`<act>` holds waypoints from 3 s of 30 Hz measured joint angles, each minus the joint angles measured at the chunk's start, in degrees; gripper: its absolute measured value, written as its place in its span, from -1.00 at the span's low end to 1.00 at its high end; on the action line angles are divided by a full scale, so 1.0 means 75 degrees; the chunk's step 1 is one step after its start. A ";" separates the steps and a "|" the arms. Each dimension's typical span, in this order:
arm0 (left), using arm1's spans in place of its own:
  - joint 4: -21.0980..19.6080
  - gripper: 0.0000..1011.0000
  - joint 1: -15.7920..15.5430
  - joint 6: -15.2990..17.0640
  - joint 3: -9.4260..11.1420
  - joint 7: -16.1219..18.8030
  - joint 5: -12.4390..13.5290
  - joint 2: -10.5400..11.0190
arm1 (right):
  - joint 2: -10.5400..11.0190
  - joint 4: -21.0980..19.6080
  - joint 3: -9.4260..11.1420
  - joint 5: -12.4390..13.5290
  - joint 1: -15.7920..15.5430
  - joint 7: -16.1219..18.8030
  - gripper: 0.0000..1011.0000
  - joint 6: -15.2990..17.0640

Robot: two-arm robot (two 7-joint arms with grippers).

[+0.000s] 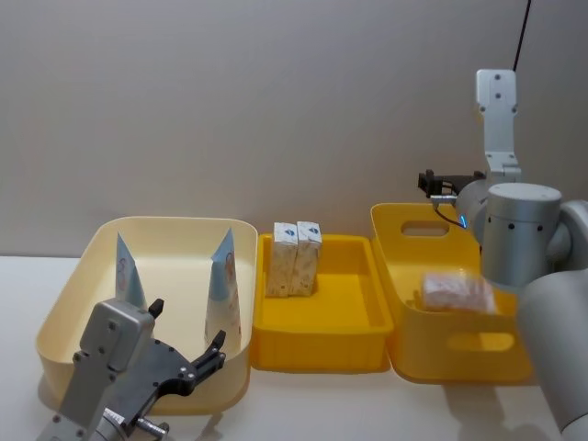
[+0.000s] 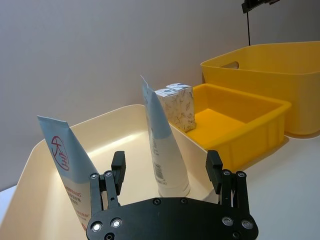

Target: Bimanual collaborative sorting of washing and personal care products

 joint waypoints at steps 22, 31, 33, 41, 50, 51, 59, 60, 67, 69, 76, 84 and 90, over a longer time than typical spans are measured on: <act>-0.0062 0.98 -0.0028 0.0091 -0.0006 -0.0047 0.0001 0.0006 | -0.0020 0.0057 0.0036 0.0016 0.0014 0.0000 0.98 0.0076; -0.0247 0.98 -0.0152 0.0402 0.0006 -0.0224 -0.0001 0.0021 | -0.0023 0.0062 0.0043 0.0017 0.0015 0.0000 0.98 0.0085; -0.0265 0.98 -0.0187 0.0465 0.0014 -0.0280 -0.0004 0.0015 | -0.0023 0.0064 0.0044 0.0017 0.0015 0.0000 0.98 0.0087; -0.0246 0.98 -0.0342 0.0642 0.0056 -0.0436 0.0003 -0.0028 | -0.0023 0.0068 0.0044 0.0017 0.0015 0.0000 0.98 0.0088; -0.0012 0.98 -0.0643 0.0811 0.0146 -0.0559 0.0186 -0.0118 | -0.0023 0.0068 0.0044 0.0016 0.0014 0.0000 0.98 0.0088; 0.0008 0.98 -0.0662 0.0818 0.0149 -0.0566 0.0202 -0.0127 | -0.0023 0.0068 0.0044 0.0016 0.0014 0.0000 0.98 0.0088; 0.0409 0.98 -0.1016 0.0816 0.0201 -0.0630 0.0380 -0.0289 | -0.0023 0.0068 0.0044 0.0016 0.0014 0.0000 0.98 0.0088; 0.0435 0.98 -0.1037 0.0810 0.0202 -0.0635 0.0392 -0.0301 | -0.0023 0.0067 0.0044 0.0016 0.0014 0.0000 0.98 0.0087; 0.0855 0.98 -0.1309 0.0691 0.0201 -0.0712 0.0446 -0.0471 | -0.0023 0.0067 0.0044 0.0016 0.0014 -0.0001 0.98 0.0087; 0.1009 0.98 -0.1395 0.0644 0.0193 -0.0749 0.0447 -0.0534 | -0.0023 0.0067 0.0044 0.0016 0.0014 0.0000 0.98 0.0088; 0.1464 0.98 -0.1603 0.0475 0.0151 -0.0879 0.0420 -0.0718 | -0.0023 0.0067 0.0044 0.0016 0.0014 -0.0001 0.98 0.0087; 0.2021 0.98 -0.1843 0.0269 0.0088 -0.1019 0.0337 -0.0943 | -0.0023 0.0067 0.0044 0.0016 0.0014 0.0000 0.98 0.0088; 0.2417 0.98 -0.2028 0.0123 0.0045 -0.1135 0.0294 -0.1092 | -0.0023 0.0067 0.0044 0.0016 0.0014 0.0000 0.98 0.0087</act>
